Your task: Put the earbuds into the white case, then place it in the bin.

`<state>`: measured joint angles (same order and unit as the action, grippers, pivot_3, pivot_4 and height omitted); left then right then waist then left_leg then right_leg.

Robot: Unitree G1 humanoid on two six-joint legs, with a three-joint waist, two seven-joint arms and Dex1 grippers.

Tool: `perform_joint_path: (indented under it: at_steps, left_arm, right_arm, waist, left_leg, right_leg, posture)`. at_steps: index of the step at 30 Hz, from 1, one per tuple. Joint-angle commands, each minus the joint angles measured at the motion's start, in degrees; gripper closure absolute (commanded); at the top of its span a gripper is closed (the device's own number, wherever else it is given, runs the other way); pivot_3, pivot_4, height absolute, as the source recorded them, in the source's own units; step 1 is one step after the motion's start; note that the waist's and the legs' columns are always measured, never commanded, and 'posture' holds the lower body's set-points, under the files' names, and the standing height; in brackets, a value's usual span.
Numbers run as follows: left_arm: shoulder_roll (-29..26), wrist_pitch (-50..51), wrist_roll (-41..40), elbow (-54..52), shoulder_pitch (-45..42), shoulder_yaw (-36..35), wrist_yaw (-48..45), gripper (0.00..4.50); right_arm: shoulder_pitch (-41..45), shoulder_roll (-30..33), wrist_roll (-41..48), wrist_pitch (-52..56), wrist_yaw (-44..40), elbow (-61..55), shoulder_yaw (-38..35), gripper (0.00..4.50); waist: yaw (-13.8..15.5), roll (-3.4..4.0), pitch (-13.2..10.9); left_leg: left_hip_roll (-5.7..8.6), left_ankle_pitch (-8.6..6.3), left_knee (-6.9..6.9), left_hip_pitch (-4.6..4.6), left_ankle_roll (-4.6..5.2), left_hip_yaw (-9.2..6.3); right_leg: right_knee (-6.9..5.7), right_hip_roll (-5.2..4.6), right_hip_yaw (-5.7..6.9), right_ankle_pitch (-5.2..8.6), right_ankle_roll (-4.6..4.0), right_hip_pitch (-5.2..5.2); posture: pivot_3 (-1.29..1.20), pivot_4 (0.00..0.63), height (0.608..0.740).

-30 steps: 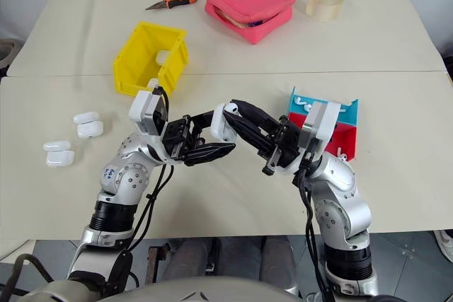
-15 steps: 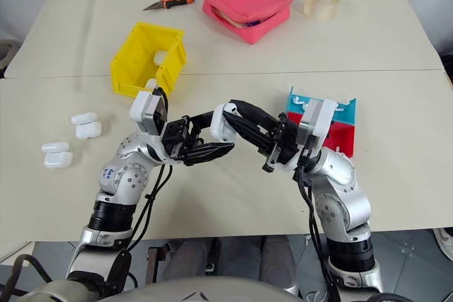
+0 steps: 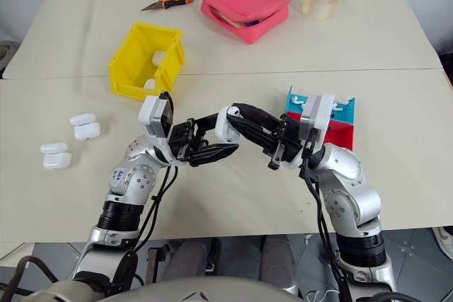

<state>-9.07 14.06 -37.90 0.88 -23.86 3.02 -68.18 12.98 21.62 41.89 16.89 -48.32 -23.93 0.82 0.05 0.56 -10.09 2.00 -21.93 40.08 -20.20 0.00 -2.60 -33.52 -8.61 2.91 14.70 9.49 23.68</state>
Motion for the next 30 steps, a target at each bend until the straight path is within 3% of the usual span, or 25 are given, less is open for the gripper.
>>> perform_joint_path:
  at_steps: [1,10,15,21,25,30]
  left_arm:
    - [1.52,-2.54,-1.48,-2.4,-1.52,-0.54,-0.65,1.6]
    - [2.36,-2.96,-1.22,-1.65,-1.75,-0.26,-1.28,1.6]
    - [2.61,-3.43,-0.93,-1.35,-1.33,-0.4,-1.47,1.6]
    - [1.03,-7.94,1.81,1.58,-0.23,-2.21,-0.84,1.6]
    - [-1.27,-11.11,3.25,2.49,1.31,-3.28,-1.88,1.6]
    - [-2.51,-13.02,3.64,1.36,3.07,-3.29,-1.77,1.6]
  right_arm:
    - [-0.4,1.35,1.26,3.01,-0.99,-0.15,0.52,2.99]
    - [0.53,2.77,3.29,4.3,-1.77,-0.94,-1.02,0.03]
    - [0.52,4.94,4.7,4.1,-1.92,-1.76,-5.08,0.03]
    - [-6.88,16.29,5.82,4.31,-6.45,-3.09,-17.03,0.03]
    - [-17.62,22.88,-1.34,-2.25,-13.7,2.35,-25.62,0.03]
    - [-25.92,25.18,-8.02,-10.97,-19.59,14.03,-31.66,0.03]
  waist:
    - [0.03,0.0,0.0]
    - [0.07,0.0,0.0]
    - [0.16,-0.01,0.0]
    - [1.36,-0.02,-0.01]
    - [1.57,-0.03,-0.02]
    - [1.43,-0.05,-0.03]
  left_leg:
    - [0.0,0.0,0.0,0.0,0.0,0.0]
    - [0.0,0.0,0.0,0.0,0.0,0.0]
    - [0.0,0.0,0.0,-0.01,0.0,0.0]
    - [0.03,-0.02,0.0,-0.05,0.04,0.03]
    - [0.02,-0.03,-0.01,-0.06,0.05,0.06]
    - [0.03,-0.06,0.0,0.01,0.13,0.15]
  right_leg:
    - [0.01,0.0,0.0,0.0,0.0,0.0]
    - [0.01,0.0,0.0,0.0,0.0,0.0]
    - [0.02,0.0,0.0,0.0,0.0,0.0]
    - [0.09,-0.02,0.0,0.0,0.0,-0.01]
    - [0.11,-0.01,0.02,0.0,0.0,-0.03]
    - [0.14,-0.02,-0.02,-0.02,0.03,-0.13]
  posture:
    - [0.0,0.15,0.74]
    - [0.0,0.15,0.74]
    - [0.0,0.15,0.74]
    - [0.0,0.15,0.74]
    - [0.0,0.15,0.74]
    - [0.0,0.15,0.74]
